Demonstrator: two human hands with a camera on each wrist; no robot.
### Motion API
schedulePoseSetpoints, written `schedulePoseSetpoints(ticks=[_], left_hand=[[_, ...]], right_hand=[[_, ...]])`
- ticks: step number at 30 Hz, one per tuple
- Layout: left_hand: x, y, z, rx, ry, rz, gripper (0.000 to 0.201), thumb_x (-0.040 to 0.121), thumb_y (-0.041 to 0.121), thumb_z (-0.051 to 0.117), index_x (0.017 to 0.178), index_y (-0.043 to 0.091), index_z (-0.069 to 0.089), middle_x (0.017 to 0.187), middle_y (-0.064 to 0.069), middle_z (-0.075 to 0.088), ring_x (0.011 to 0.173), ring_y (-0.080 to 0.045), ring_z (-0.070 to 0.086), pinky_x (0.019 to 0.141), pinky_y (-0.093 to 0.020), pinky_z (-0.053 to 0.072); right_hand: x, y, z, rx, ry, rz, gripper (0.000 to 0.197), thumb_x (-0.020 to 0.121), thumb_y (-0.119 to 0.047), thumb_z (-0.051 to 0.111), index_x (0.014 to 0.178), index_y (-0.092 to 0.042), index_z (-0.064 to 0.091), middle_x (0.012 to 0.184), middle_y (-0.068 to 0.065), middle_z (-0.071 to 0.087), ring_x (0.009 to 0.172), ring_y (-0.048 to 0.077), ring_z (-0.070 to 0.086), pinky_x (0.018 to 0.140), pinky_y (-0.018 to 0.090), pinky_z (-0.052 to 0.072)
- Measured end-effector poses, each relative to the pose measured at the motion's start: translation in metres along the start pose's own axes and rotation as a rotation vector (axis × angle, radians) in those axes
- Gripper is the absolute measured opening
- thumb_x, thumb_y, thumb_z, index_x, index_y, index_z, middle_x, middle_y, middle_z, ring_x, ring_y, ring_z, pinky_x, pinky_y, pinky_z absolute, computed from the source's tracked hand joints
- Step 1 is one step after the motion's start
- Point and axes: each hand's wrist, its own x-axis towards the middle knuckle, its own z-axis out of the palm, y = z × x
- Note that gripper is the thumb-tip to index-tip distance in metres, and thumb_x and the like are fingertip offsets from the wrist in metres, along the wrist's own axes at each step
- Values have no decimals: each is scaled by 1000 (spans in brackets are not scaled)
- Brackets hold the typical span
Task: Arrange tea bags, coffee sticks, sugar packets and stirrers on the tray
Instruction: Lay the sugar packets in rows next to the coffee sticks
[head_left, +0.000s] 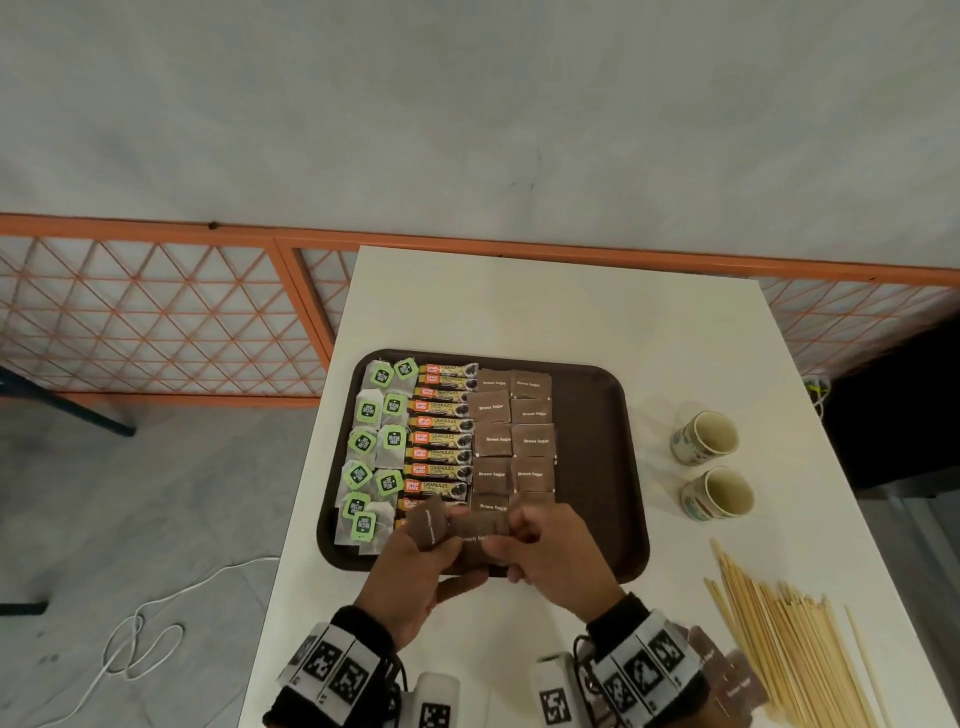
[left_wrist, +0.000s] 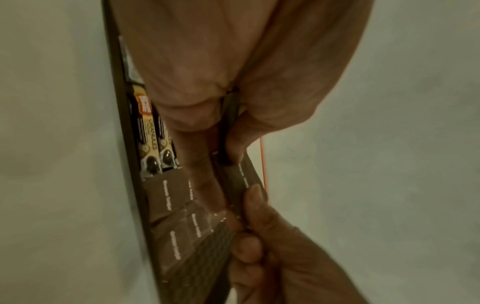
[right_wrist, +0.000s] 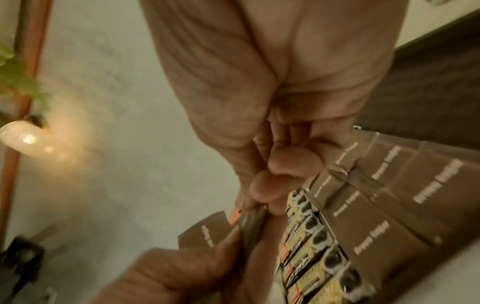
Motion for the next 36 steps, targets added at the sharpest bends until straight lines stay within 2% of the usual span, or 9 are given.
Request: schedulePoseSetpoints(ticks=[6,9,13,17,21,24,27,33,36], left_hand=[[-11,-11,1,170,76,-25,23,100,-1,45,115,7,60,99,-19,74,88,-32,74,72,-40,60],[-10,-12,-4,154,137,-47,18,101,3,45,109,4,61,100,-22,72,84,-31,74,72,-42,61],[-12,-9,-14,113,152,-124,19,103,27,46,112,15,58,101,-20,73,85,-32,73,72,-44,60],[-13,-5,-23,79,116,-198,25,104,37,39,111,17,52,98,-19,74,86,-35,73,70,-44,59],[-10,-5,-29,65,130,-213,20,104,33,42,117,21,52,100,-18,73,83,-33,71,65,-40,57],[-8,-5,-34,71,141,-200,18,102,20,45,115,11,54,90,-17,62,72,-26,61,55,-34,50],[-10,-3,-37,99,75,-159,12,97,3,47,106,5,55,82,-14,53,68,-22,53,54,-31,45],[-17,2,-34,172,-37,-64,21,91,-6,58,111,0,60,84,-16,64,68,-21,61,60,-29,52],[-18,1,-24,274,-76,-60,21,89,-5,63,108,2,64,85,-15,69,65,-20,62,59,-29,52]], right_hand=[[-11,17,6,129,-67,58,6,86,-11,73,90,-8,70,75,9,73,58,12,65,57,20,52],[-1,23,5,161,27,111,2,89,-11,69,87,-10,70,72,6,71,55,8,61,56,18,50],[23,28,7,252,162,237,11,91,-10,67,90,1,69,66,3,66,49,9,55,49,16,46],[48,36,18,200,222,314,9,88,-13,71,88,-5,72,80,9,74,52,10,57,54,22,53],[61,44,25,59,300,346,12,85,-20,74,74,-18,69,74,0,73,53,9,61,58,23,56],[67,51,28,-53,349,365,14,81,-30,77,73,-20,70,77,-2,73,73,14,68,73,32,60],[67,50,28,-107,376,372,19,79,-33,78,74,-19,68,83,-2,70,82,13,65,71,27,53],[39,25,18,-127,351,155,23,83,-36,74,78,-17,63,70,-6,65,63,4,61,56,14,45],[13,1,13,-121,79,-59,28,88,-49,65,92,-22,68,78,-11,66,69,0,61,62,12,45]])
